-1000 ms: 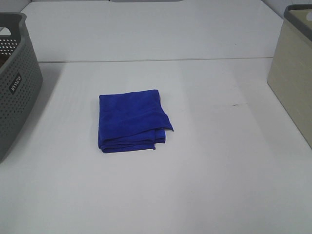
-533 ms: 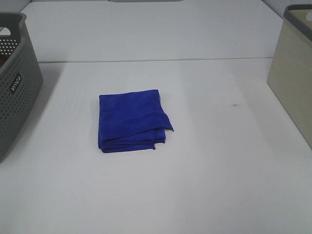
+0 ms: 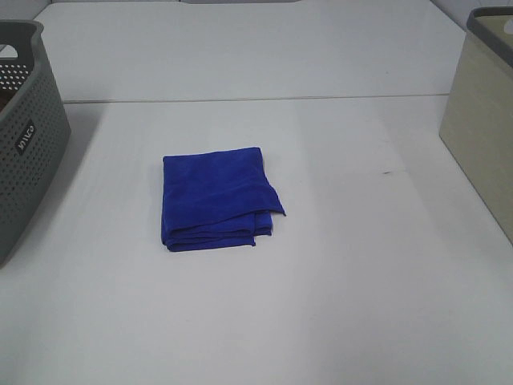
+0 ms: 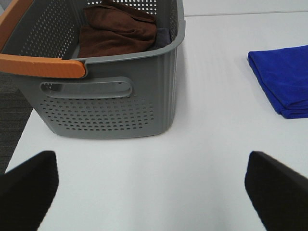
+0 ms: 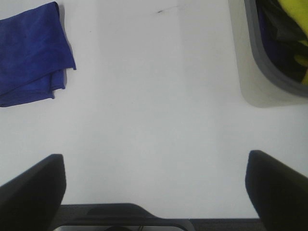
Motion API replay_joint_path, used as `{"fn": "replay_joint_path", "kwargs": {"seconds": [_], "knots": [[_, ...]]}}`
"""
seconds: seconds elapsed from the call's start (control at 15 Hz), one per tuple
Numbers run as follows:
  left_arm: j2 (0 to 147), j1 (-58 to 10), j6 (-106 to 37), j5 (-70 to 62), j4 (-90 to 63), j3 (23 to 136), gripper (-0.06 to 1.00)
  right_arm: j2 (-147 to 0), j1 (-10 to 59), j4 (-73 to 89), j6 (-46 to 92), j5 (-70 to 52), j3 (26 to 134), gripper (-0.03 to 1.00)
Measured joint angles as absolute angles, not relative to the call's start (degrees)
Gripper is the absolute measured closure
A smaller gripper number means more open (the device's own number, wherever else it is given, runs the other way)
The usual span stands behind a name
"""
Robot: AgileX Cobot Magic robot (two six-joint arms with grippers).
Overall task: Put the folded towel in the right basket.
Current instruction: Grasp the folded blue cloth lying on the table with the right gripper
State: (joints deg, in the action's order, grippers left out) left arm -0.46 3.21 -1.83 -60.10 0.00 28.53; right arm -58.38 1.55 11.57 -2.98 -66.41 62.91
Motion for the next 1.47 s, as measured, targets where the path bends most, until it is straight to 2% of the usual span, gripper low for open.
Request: {"fn": "replay_joint_path", "kwargs": {"seconds": [0.27, 0.33, 0.6, 1.07, 1.47], "knots": [[-0.46, 3.21, -1.83, -60.10, 0.00, 28.53, -0.03, -71.73, 2.58, 15.47, 0.86, -60.16, 70.53, 0.01], [-0.46, 3.21, -1.83, -60.10, 0.00, 28.53, -0.03, -79.64, 7.16, 20.00, 2.46, -54.14, 72.71, 0.01], [-0.46, 3.21, -1.83, -60.10, 0.00, 28.53, -0.03, -97.23, 17.36, 32.26, 6.82, -47.10, 75.75, 0.01], [-0.46, 3.21, -1.83, -60.10, 0.00, 28.53, -0.03, -112.53, 19.48, 47.50, 14.55, -39.59, 76.38, 0.01], [-0.46, 3.21, -1.83, -60.10, 0.00, 28.53, -0.03, -124.85, 19.48, 48.99, 16.39, -39.82, 85.94, 0.02]]}}
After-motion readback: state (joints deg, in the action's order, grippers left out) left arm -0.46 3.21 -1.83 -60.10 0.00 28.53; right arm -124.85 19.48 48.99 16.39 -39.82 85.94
